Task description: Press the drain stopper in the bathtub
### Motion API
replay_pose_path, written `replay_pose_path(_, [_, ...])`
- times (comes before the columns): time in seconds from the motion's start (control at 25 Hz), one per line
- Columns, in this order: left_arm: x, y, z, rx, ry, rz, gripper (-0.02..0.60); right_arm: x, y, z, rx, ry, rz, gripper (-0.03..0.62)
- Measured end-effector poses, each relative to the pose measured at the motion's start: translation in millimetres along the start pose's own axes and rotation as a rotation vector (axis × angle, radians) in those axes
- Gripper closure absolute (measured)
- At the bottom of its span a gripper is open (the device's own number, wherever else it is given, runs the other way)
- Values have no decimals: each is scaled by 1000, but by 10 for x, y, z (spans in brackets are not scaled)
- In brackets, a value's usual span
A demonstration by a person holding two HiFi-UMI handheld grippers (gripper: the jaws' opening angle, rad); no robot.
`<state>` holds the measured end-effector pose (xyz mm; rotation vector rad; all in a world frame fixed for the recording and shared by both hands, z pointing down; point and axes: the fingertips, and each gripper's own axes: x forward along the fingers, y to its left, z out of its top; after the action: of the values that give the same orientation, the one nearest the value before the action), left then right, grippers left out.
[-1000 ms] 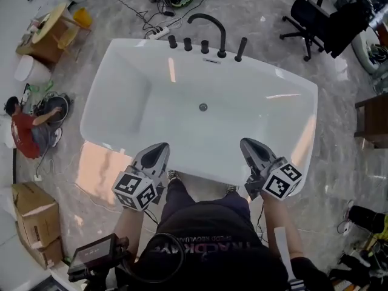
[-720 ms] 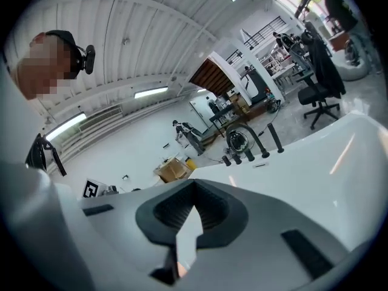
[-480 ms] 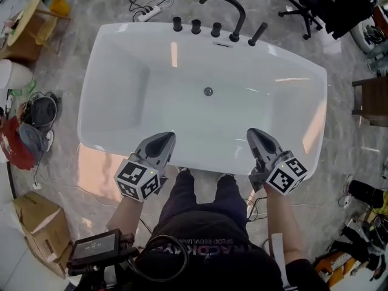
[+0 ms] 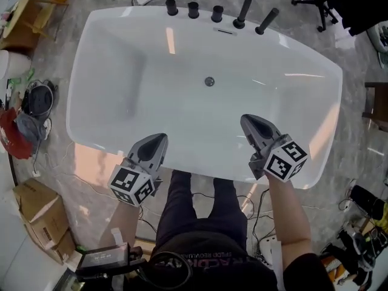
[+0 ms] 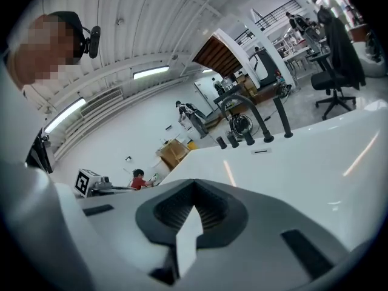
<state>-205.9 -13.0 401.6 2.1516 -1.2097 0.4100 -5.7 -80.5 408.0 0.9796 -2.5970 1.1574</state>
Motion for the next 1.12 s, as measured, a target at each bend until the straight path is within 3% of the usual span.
replay_pose_path(0.68, [1041,358,-637,-62,7,-70,574,1175,-1442,-756,14,207,-65,578])
replay_pose_path(0.92, [1238,654,-815,-96,-16,-69,574,1660,-1791,-992,-3,246,-79,577])
replay_pose_path(1.12, [1296,710,-870,-72,-52,-97,574,2019,-2118,-1248,8,287,-107,579])
